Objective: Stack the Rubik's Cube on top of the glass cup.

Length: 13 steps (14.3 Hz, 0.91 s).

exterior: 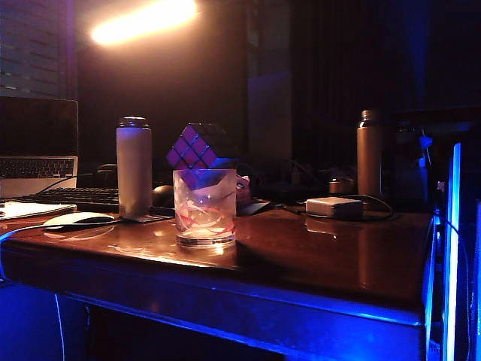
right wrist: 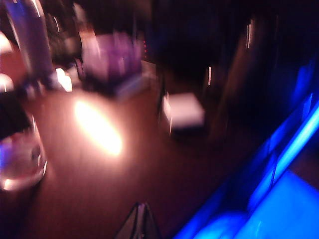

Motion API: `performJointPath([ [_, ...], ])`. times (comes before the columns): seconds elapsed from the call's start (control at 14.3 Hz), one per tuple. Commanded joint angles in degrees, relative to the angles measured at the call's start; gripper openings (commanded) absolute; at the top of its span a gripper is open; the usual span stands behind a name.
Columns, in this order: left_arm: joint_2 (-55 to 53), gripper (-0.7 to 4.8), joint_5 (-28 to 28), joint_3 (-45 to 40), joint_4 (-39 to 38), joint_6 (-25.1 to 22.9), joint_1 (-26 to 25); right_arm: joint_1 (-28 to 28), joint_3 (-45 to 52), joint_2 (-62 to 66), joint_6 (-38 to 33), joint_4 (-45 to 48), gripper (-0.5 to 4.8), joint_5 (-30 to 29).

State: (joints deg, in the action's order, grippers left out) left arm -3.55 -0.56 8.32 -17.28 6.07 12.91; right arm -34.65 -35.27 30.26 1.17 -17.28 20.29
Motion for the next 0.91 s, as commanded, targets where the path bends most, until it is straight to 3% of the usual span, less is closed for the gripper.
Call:
performJointPath([
  [0.07,0.0,-0.05,0.6,-3.7,2.3,-1.5,0.0,0.0,5.3,-2.1,-2.9,6.4,-0.01,-0.6],
  [0.28,0.0,-0.05,0.6,-5.9,4.5,-1.8,0.0,0.0,16.1,-4.9,-2.7,19.6,-0.01,-1.4],
  [0.49,0.0,-0.05,0.3,-7.0,4.5,-6.3,0.0,0.1,25.3,-6.3,-2.7,20.7,-0.01,-0.7],
  [0.91,0.0,-0.05,0.5,-7.3,4.8,-6.6,0.0,0.1,34.4,-7.0,-2.8,26.2,-0.01,-1.2],
])
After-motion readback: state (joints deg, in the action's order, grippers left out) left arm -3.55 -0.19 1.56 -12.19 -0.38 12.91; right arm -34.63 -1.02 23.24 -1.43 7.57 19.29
